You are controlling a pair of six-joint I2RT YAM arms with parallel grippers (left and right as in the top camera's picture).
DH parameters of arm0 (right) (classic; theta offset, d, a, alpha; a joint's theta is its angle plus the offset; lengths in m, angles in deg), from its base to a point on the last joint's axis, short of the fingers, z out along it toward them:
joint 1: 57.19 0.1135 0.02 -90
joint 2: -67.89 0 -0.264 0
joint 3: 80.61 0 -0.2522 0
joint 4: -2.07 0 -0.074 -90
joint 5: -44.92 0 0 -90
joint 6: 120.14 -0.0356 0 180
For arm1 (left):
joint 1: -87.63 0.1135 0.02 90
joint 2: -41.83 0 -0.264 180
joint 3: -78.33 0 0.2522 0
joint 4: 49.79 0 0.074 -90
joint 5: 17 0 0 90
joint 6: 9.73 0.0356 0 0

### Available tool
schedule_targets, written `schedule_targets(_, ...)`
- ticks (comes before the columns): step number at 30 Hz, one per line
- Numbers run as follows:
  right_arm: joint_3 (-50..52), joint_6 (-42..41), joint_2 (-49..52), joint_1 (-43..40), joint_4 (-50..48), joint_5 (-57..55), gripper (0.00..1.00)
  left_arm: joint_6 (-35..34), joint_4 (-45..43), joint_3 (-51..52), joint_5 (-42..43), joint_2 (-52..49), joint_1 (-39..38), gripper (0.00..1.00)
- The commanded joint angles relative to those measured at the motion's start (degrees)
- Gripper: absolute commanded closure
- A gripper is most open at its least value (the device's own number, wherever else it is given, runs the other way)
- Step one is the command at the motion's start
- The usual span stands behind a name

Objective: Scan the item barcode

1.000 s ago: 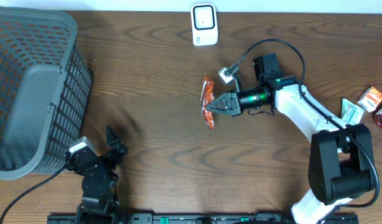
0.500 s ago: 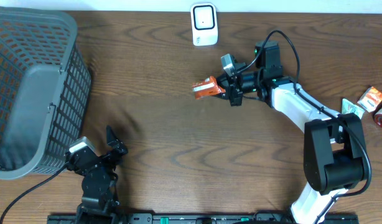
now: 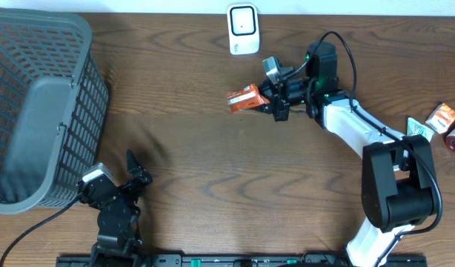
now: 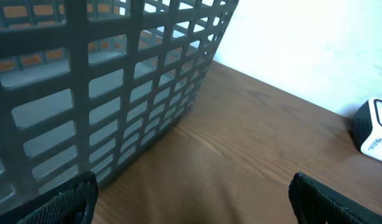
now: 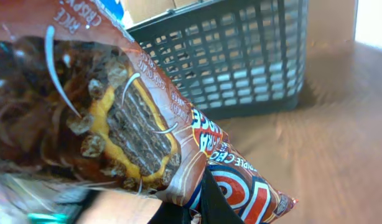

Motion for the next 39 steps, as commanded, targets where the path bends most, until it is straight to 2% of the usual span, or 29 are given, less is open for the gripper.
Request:
schedule_targets(1, -0.5, -6.0, 0.3, 1.0, 6.9, 1.5, 0.99, -0.1, 0.3, 1.4, -0.3, 0.1, 0.2, 0.02)
schedule_targets(6, -0.5, -6.0, 3.5, 2.1, 23.9, -0.5, 0.99, -0.1, 0.3, 1.4, -0.3, 0.1, 0.2, 0.02)
schedule_targets(9, -0.5, -6.0, 8.1, 3.2, 29.4, 0.9, 0.99, -0.1, 0.3, 1.4, -0.3, 0.1, 0.2, 0.02)
schedule_targets(16, -0.5, -13.3, 20.4, 5.1, 24.9, 1.5, 0.99, -0.1, 0.3, 1.4, -0.3, 0.1, 0.2, 0.02)
schedule_targets(21, -0.5, -10.9, 21.9, 4.4, 21.9, 1.4, 0.98, -0.1, 0.3, 1.4, -0.3, 0.1, 0.2, 0.02)
schedule_targets(24, -0.5, -9.2, 21.8, 3.5, 21.5, -1.8, 0.86, -0.1, 0.3, 1.4, -0.3, 0.1, 0.2, 0.02)
schedule_targets(28, -0.5, -9.2, 21.8, 1.9, 24.2, -11.0, 0.8, -0.1, 0.3, 1.4, -0.3, 0.1, 0.2, 0.02)
schedule_targets(30, -0.5, -9.2, 21.8, 1.1, 25.5, -14.7, 0.73, -0.1, 0.3, 1.4, -0.3, 0.1, 0.2, 0.02)
schedule_targets(33, -0.5, -9.2, 21.8, -0.9, 27.5, -19.5, 0.7, -0.1, 0.3, 1.4, -0.3, 0.1, 0.2, 0.02)
schedule_targets(37, -0.5, -9.3, 21.6, -3.0, 28.3, -20.4, 0.6, -0.1, 0.3, 1.4, -0.3, 0.1, 0.2, 0.02)
schedule_targets(39, -0.6, -9.5, 21.0, -3.3, 29.0, -20.5, 0.5, -0.1, 0.3, 1.4, -0.3, 0.1, 0.2, 0.02)
